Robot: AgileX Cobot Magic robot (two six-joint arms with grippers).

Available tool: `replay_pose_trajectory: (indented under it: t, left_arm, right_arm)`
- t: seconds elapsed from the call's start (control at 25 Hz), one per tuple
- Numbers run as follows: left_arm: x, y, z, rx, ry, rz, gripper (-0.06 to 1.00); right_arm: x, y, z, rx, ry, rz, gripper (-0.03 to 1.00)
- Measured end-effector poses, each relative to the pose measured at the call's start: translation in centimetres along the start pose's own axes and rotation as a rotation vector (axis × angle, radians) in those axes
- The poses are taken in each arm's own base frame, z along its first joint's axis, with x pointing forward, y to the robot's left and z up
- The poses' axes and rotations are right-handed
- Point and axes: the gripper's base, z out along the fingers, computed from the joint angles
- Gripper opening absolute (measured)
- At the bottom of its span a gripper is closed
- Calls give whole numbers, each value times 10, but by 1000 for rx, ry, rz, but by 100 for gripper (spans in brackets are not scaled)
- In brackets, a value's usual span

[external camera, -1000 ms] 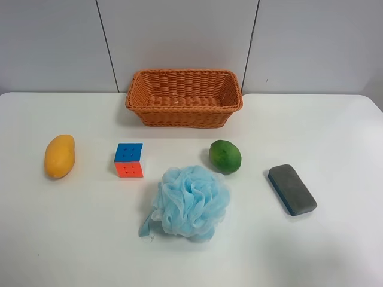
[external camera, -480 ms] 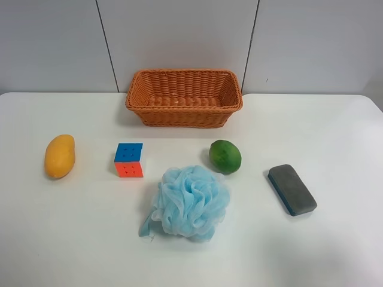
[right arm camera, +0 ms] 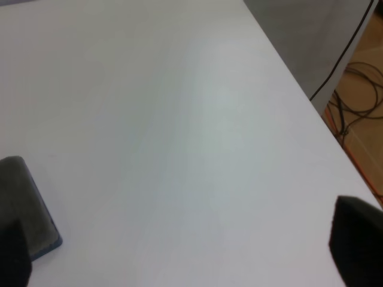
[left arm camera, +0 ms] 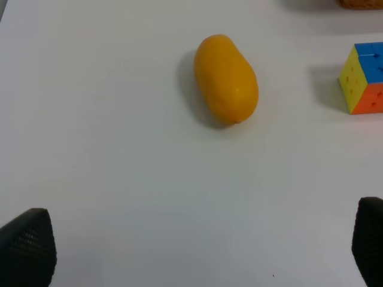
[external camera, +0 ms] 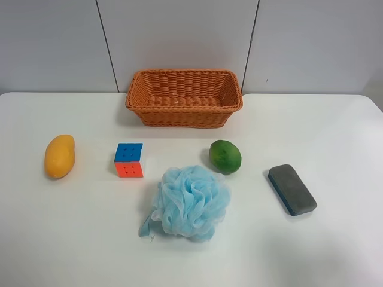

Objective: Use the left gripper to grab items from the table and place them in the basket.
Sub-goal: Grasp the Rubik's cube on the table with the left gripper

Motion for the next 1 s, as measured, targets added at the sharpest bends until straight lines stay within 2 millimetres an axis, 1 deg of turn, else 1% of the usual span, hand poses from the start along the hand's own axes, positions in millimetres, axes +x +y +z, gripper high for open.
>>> replay_pose_trajectory:
  t: [0.04, 0.12, 0.16, 0.28, 0.32, 0.4, 0.44, 0.56, 0.72, 0.8, 0.88, 0.96, 1.0]
  left_arm:
    - [-3, 0, 0, 0, 12, 0, 99]
    - [-15, 0, -2, -1, 38, 1, 99]
    - [-25, 0, -2, -1, 63, 2, 99]
    - [-57, 0, 6, -5, 177, 7, 99]
    - [-71, 0, 10, -11, 216, 11, 99]
    - [-95, 1, 24, -21, 300, 20, 99]
    - [-106, 0, 35, -25, 345, 24, 99]
    - [-134, -2, 71, -23, 456, 35, 99]
    - [-157, -18, 128, 12, 560, 59, 99]
    - [-162, -32, 157, 33, 610, 70, 99]
    - [-166, -50, 181, 52, 638, 66, 99]
    - [-165, -70, 205, 71, 667, 70, 99]
    - [-164, -80, 214, 78, 673, 62, 99]
  right_arm:
    - [0, 0, 0, 0, 0, 0, 99]
    - [0, 0, 0, 0, 0, 0, 99]
    - [0, 0, 0, 0, 0, 0, 99]
    - [0, 0, 0, 0, 0, 0, 99]
    - [0, 0, 0, 0, 0, 0, 99]
    - [0, 0, 0, 0, 0, 0, 99]
    - [0, 0, 0, 0, 0, 0, 99]
    - [0, 0, 0, 0, 0, 0, 99]
    - [0, 0, 0, 0, 0, 0, 99]
    - [0, 0, 0, 0, 0, 0, 99]
    - [0, 0, 0, 0, 0, 0, 99]
    - [0, 0, 0, 0, 0, 0, 99]
    - [0, 0, 0, 0, 0, 0, 99]
